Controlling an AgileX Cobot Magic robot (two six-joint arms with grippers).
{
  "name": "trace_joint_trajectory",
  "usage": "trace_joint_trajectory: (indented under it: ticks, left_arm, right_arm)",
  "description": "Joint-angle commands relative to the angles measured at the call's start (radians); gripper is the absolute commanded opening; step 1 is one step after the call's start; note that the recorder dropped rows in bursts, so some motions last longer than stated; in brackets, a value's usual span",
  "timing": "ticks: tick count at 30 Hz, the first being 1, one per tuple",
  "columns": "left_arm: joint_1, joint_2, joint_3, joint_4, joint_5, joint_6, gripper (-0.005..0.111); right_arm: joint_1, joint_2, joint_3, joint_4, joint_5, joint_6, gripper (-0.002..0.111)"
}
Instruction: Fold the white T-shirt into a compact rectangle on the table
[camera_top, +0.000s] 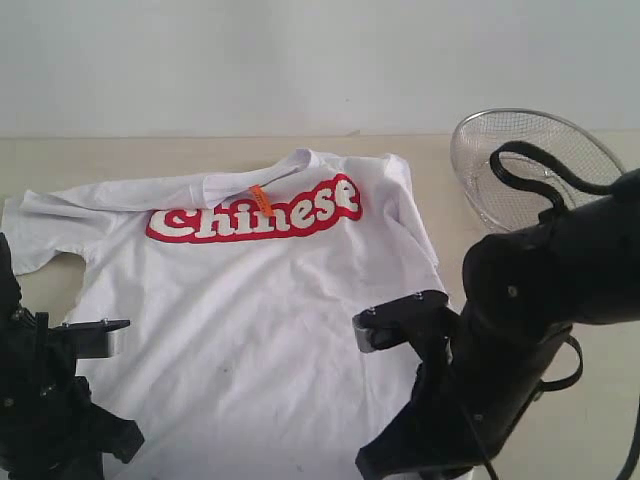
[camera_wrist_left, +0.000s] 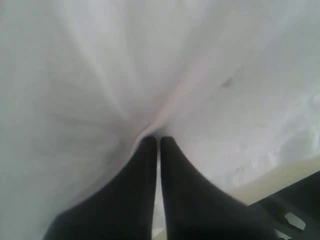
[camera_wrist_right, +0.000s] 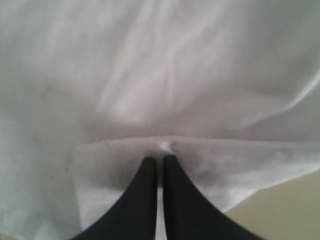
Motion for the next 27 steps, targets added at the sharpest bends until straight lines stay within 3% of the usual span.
trace_joint_trajectory:
  ticks: [1,8,14,16,21,27]
  left_arm:
    - [0.001,0.011,0.007,0.046,-0.014,-0.012,0.005]
    - [0.001,0.011,0.007,0.046,-0.014,-0.012,0.005]
    - [0.001,0.011,0.007,0.050,-0.013,-0.012,0.005]
    - [0.001,0.011,0.007,0.050,-0.013,-0.012,0.005]
    - [0.001,0.011,0.007,0.050,-0.013,-0.012,0.005]
    - [0.001,0.011,0.007,0.050,-0.013,-0.012,0.005]
  right_arm:
    - [0.001,-0.004,0.039,-0.075,0.026,0.051,0.000]
    - [0.001,-0.033,0.069,-0.343,0.126,0.296,0.000]
    - [0.001,-0.236,0.021,-0.370,0.137,0.336,0.000]
    - [0.001,-0.278,-0.001,-0.291,0.097,0.272,0.000]
    - [0.022,-0.248,-0.016,0.137,-0.036,-0.046,0.000]
    - [0.069,-0.123,-0.016,0.151,-0.102,-0.049,0.000]
